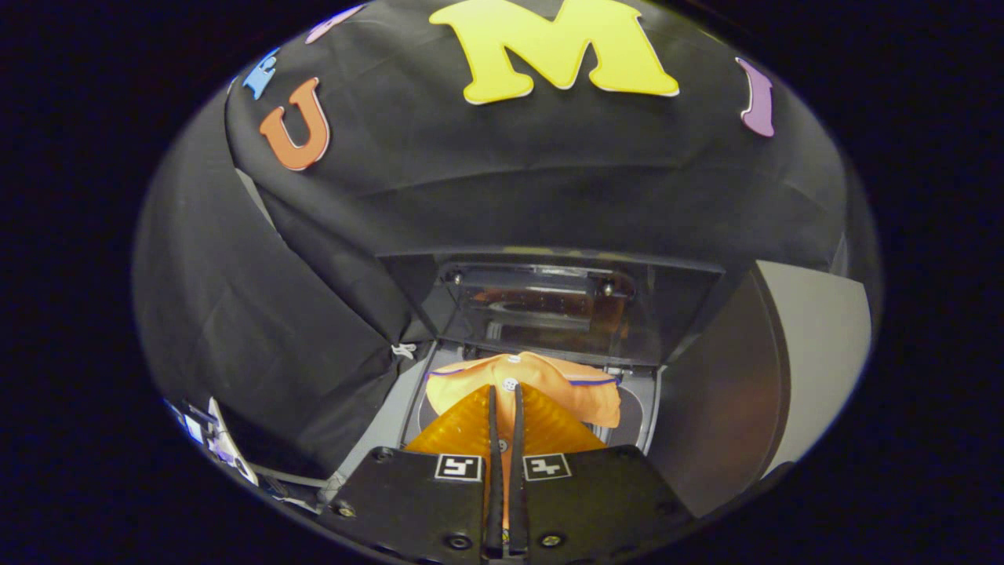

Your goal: Put the clothes into the washing machine and then close the washing machine lid.

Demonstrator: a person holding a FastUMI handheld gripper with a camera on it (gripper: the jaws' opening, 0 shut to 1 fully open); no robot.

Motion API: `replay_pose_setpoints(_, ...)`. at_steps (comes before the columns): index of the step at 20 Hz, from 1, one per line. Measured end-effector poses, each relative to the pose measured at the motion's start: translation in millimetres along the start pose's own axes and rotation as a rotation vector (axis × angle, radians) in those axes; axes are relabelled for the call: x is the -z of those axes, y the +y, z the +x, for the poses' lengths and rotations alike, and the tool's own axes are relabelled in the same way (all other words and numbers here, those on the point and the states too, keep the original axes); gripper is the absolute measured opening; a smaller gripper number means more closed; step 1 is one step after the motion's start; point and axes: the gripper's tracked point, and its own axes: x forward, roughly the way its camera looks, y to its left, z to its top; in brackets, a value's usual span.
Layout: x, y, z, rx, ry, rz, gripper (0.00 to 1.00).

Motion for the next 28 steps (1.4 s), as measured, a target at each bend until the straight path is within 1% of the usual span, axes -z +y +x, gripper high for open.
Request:
replay_pose_setpoints(14, 67.3, -11.7, 99.7, 0.051, 0.078, -0.037, 0.06)
replay_pose_setpoints(21, 92.5, -11.8, 129.0, 0.058, 0.120, -0.029, 0.06)
replay_pose_setpoints(26, 96.1, -16.2, 138.6, 0.061, 0.144, -0.030, 0.06)
replay_pose_setpoints(27, 104.1, -15.8, 139.9, 0.047, 0.165, -0.030, 0.09)
replay_pose_setpoints(28, 94.6, -17.3, 136.1, 0.051, 0.161, -0.031, 0.39)
